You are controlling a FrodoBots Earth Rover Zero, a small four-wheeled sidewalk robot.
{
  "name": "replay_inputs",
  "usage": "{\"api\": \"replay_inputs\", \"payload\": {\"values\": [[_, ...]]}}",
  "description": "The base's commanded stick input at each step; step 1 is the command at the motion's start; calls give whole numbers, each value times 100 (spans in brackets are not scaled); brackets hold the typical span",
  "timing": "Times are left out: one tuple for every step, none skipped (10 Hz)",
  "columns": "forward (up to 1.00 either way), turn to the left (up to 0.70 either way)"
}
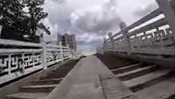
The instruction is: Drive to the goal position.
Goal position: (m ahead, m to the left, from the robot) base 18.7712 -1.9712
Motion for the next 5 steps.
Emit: {"api": "replay_inputs", "payload": {"values": [[45,0],[45,0],[45,0],[45,0],[45,0]]}}
